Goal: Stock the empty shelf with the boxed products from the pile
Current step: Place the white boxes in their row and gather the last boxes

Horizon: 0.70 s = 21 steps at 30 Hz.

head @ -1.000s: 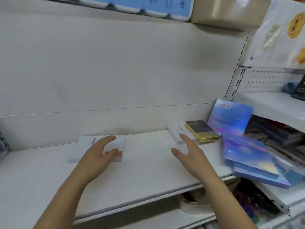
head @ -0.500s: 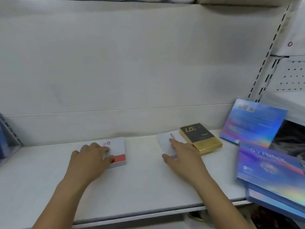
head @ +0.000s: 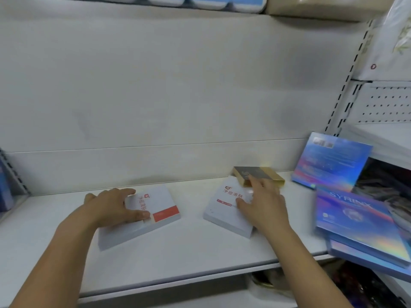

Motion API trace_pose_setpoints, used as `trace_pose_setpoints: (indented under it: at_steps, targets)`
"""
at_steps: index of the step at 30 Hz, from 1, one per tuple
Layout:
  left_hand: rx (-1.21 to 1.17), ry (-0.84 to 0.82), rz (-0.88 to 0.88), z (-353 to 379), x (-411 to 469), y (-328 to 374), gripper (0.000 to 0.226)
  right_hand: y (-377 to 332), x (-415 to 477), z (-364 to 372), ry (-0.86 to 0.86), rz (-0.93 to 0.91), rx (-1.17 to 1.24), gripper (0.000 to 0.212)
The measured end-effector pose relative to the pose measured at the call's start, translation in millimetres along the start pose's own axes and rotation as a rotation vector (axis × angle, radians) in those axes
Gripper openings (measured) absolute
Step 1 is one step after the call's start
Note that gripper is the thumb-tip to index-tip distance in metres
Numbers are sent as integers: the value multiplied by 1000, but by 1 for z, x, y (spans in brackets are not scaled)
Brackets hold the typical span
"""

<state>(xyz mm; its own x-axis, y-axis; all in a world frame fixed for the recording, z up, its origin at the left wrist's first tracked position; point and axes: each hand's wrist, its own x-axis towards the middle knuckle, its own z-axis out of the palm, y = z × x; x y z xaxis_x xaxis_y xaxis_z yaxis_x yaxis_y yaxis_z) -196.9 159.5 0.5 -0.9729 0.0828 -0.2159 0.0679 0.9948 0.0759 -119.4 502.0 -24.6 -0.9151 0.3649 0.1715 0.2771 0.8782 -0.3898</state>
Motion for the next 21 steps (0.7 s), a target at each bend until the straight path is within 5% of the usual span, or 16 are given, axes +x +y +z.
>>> trace_pose_setpoints:
  at_steps: [5, 8, 11, 15, 21]
  targets:
    - [-41, -101, -31, -8, -8, -4, 105, 4, -5, -1, -77, 157, -162, 83]
    - [-269, -90, 14, -7, -5, -10, 80, -3, -16, 4, -158, 131, -193, 95]
    - [-398, -35, 49, -3, -8, -11, 57, -17, -23, 8, -195, 50, -130, 86]
    - [-781, -10, 47, 3, -17, -22, 53, -37, -26, 4, -304, -24, -45, 67]
    - [-993, 114, 3, 9, -31, -40, 35, -60, -23, -2, -372, 26, 4, 58]
